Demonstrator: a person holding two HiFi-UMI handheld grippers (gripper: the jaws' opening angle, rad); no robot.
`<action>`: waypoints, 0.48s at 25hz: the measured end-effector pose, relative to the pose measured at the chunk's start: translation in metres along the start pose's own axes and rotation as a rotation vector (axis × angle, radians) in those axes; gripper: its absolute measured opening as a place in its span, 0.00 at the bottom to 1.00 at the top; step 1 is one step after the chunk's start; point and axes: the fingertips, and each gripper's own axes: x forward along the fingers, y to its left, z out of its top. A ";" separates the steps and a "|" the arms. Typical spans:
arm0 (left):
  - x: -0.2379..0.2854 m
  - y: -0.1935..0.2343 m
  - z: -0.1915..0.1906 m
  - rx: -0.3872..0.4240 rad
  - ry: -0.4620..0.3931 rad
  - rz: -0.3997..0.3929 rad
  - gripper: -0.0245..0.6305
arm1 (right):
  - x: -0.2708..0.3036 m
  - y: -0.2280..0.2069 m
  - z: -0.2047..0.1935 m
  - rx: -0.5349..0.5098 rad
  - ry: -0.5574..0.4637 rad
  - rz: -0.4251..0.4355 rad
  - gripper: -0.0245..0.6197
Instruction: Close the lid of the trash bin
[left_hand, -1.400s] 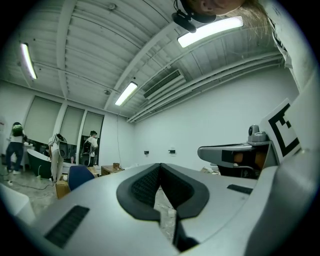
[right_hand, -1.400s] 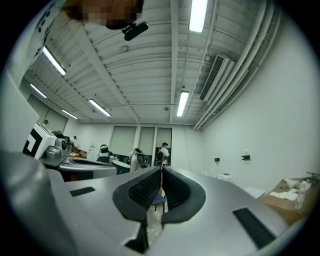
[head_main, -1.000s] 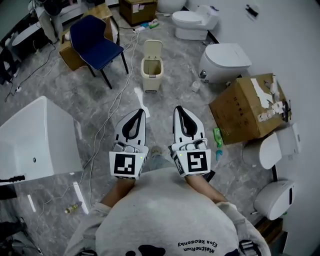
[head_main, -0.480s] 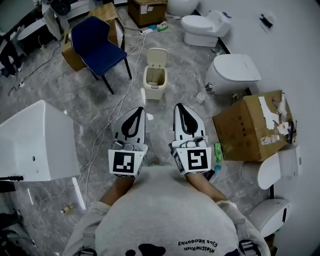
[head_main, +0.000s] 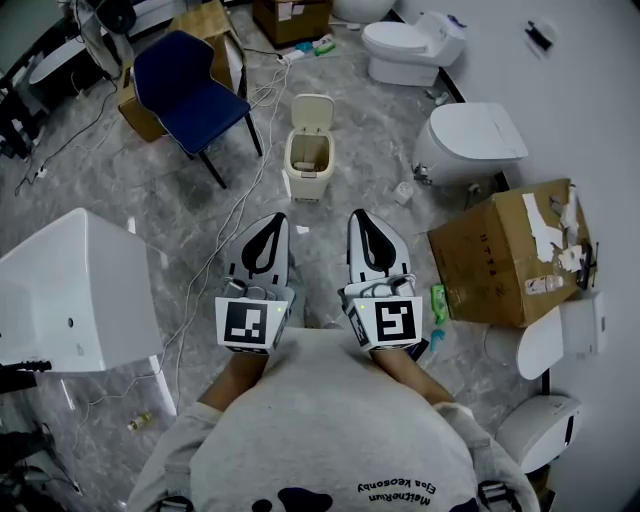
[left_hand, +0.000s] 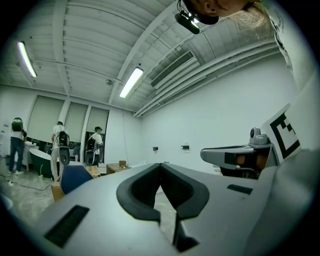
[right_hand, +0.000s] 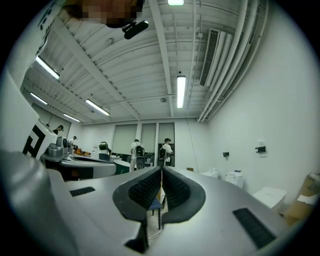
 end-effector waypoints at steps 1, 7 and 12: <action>0.006 0.003 -0.002 -0.003 0.002 -0.005 0.07 | 0.005 -0.002 -0.001 -0.002 0.000 -0.003 0.09; 0.056 0.034 -0.010 -0.012 0.010 -0.033 0.07 | 0.059 -0.019 -0.012 -0.006 0.010 -0.026 0.09; 0.109 0.072 -0.011 -0.014 -0.008 -0.066 0.07 | 0.123 -0.029 -0.014 0.001 0.005 -0.044 0.09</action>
